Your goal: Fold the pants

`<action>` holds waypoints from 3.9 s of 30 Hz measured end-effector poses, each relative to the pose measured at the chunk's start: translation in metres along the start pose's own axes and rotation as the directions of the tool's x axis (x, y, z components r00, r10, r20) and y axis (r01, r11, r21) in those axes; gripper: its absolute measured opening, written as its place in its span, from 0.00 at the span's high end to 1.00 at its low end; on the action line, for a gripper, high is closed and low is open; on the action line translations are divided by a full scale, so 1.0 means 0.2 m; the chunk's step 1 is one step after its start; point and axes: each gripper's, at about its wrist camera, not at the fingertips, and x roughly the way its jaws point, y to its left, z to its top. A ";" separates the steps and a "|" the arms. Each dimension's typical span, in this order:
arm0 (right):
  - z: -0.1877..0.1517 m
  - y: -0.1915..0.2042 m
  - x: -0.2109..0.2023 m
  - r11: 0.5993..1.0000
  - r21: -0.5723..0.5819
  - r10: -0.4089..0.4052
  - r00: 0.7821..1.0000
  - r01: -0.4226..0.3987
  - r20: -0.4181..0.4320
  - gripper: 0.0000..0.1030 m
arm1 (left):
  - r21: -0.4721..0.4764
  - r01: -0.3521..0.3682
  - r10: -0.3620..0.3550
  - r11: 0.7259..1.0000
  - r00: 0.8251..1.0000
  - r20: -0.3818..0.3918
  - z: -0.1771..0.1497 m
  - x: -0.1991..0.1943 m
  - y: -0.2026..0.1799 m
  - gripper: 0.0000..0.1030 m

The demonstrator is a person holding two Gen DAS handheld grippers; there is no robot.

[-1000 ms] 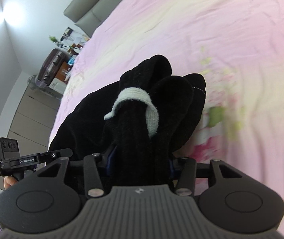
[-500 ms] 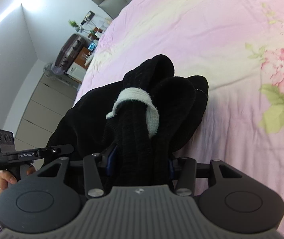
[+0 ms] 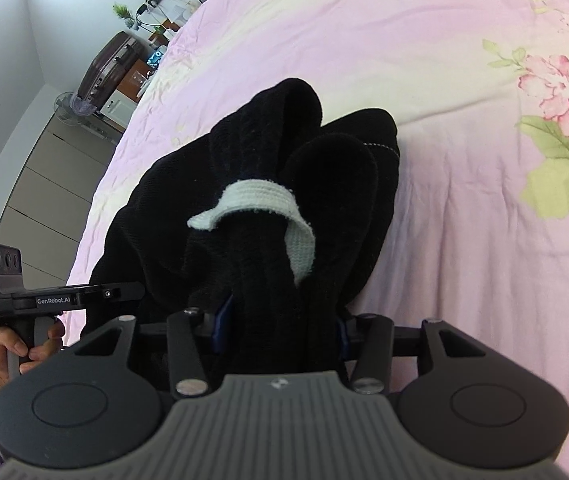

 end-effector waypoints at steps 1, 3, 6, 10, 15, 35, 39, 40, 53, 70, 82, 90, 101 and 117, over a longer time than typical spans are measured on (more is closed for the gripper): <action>0.00 0.00 0.00 1.000 0.004 -0.002 1.000 0.002 -0.003 0.56 | -0.009 -0.004 0.004 1.000 1.000 0.000 0.00 0.00 0.00 0.42; 0.01 0.02 0.02 1.000 0.007 -0.012 1.000 0.012 -0.008 0.52 | -0.019 -0.019 0.019 1.000 1.000 -0.002 0.00 -0.02 -0.02 0.40; 0.01 0.02 0.00 0.999 0.011 -0.046 0.999 0.046 -0.015 0.44 | -0.016 -0.070 0.070 0.997 0.998 -0.002 0.00 -0.05 -0.06 0.34; 0.00 0.07 -0.07 0.993 -0.018 -0.120 0.993 0.120 -0.015 0.38 | 0.039 -0.168 0.168 0.985 0.986 0.007 -0.01 -0.16 -0.16 0.32; -0.01 0.20 -0.25 0.968 -0.129 -0.206 0.975 0.216 0.084 0.27 | 0.131 -0.268 0.256 0.955 0.962 0.100 -0.04 -0.43 -0.30 0.33; -0.55 0.82 -0.94 0.818 -0.473 -0.124 0.904 0.326 0.409 0.05 | 0.180 -0.598 0.482 0.781 0.761 0.435 -0.55 -1.17 -0.86 0.32; -0.72 0.85 -0.99 0.812 -0.500 -0.068 0.900 0.301 0.430 0.05 | 0.101 -0.665 0.539 0.740 0.675 0.503 -0.71 -1.06 -0.92 0.32; -0.76 0.85 -0.99 0.810 -0.504 -0.063 0.898 0.301 0.436 0.05 | 0.090 -0.657 0.531 0.748 0.675 0.512 -0.75 -1.03 -0.94 0.32; -1.02 0.77 -0.86 0.798 -0.447 -0.141 0.847 0.404 0.513 0.05 | -0.044 -0.506 0.466 0.861 0.753 0.464 -0.96 -0.75 -0.95 0.30; -0.94 0.63 -0.63 0.815 -0.400 -0.241 0.872 0.420 0.426 0.05 | -0.068 -0.515 0.501 0.854 0.781 0.373 -0.96 -0.56 -0.89 0.28; -0.97 0.63 -0.68 0.816 -0.414 -0.205 0.872 0.403 0.445 0.05 | -0.060 -0.514 0.494 0.856 0.778 0.389 -0.97 -0.59 -0.94 0.26; -0.98 0.63 -0.70 0.819 -0.417 -0.191 0.873 0.393 0.448 0.05 | -0.053 -0.515 0.491 0.855 0.774 0.399 -0.96 -0.61 -0.98 0.26; -0.98 0.61 -0.71 0.825 -0.416 -0.183 0.877 0.382 0.444 0.05 | -0.040 -0.520 0.490 0.853 0.774 0.402 -0.96 -0.61 -1.01 0.26; -0.98 0.61 -0.72 0.827 -0.416 -0.179 0.879 0.378 0.443 0.05 | -0.034 -0.523 0.490 0.852 0.773 0.404 -0.95 -0.61 -1.01 0.25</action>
